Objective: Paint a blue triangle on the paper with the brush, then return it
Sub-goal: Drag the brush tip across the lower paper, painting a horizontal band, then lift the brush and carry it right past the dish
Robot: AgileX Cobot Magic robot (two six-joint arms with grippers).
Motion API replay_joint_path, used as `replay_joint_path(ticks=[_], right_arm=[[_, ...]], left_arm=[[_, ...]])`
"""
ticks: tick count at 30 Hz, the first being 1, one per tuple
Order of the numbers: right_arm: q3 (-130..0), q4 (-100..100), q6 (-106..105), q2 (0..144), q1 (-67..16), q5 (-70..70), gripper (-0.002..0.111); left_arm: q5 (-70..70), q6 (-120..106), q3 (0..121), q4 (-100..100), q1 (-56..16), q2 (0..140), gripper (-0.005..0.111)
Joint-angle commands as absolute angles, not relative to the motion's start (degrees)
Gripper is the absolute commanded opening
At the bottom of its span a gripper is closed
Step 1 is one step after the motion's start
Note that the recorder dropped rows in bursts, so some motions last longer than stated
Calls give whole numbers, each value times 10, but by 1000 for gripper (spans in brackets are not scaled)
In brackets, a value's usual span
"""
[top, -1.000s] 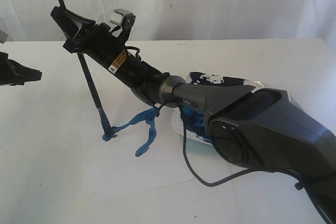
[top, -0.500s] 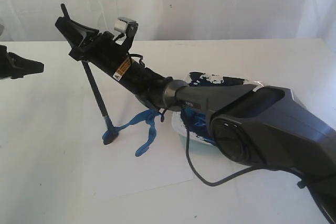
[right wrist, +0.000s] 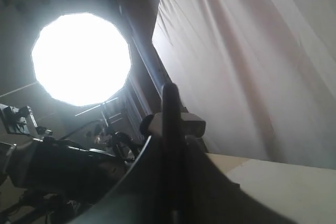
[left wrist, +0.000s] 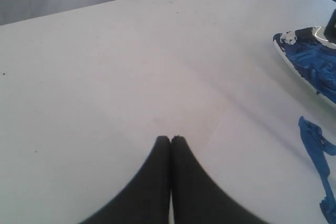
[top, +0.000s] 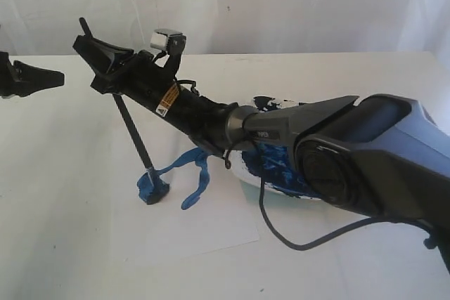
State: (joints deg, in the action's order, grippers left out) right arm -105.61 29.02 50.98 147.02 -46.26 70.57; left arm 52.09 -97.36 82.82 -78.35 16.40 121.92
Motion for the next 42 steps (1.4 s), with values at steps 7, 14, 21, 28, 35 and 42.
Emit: replay_joint_path(ticks=[7, 14, 21, 28, 35, 42], right_arm=[[-919, 307, 432, 1412, -455, 700, 0], [-823, 292, 386, 1367, -444, 700, 0], [-808, 282, 374, 1354, -444, 700, 0], [-808, 307, 393, 1291, -444, 700, 0], [-806, 413, 408, 1185, -444, 666, 0], [-751, 484, 369, 1042, -446, 417, 0]], left_arm=[[538, -977, 828, -796, 165, 1211, 0], [538, -977, 828, -796, 165, 1211, 0], [540, -977, 828, -796, 165, 1211, 0], [581, -977, 828, -796, 165, 1211, 0], [700, -974, 828, -800, 165, 1211, 0], [700, -924, 827, -804, 164, 1203, 0]])
